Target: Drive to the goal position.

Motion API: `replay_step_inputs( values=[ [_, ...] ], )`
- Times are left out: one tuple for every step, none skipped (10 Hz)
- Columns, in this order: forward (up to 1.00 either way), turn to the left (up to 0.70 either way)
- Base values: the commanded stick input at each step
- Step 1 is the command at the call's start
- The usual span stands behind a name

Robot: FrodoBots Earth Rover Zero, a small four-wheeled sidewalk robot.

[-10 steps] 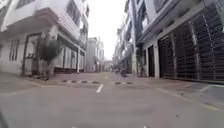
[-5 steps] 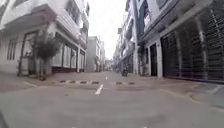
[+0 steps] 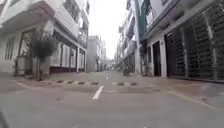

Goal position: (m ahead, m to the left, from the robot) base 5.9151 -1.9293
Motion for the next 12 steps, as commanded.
replay_step_inputs(
  values=[
    [0.85, 0.0],
    [0.85, 0.0],
    [0.85, 0.0],
    [0.85, 0.0],
    [0.85, 0.0],
    [0.85, 0.0],
    [0.85, 0.0],
    [0.85, 0.0],
    [0.85, 0.0],
    [0.85, 0.0],
    [0.85, 0.02],
    [0.85, 0.09]
  ],
)
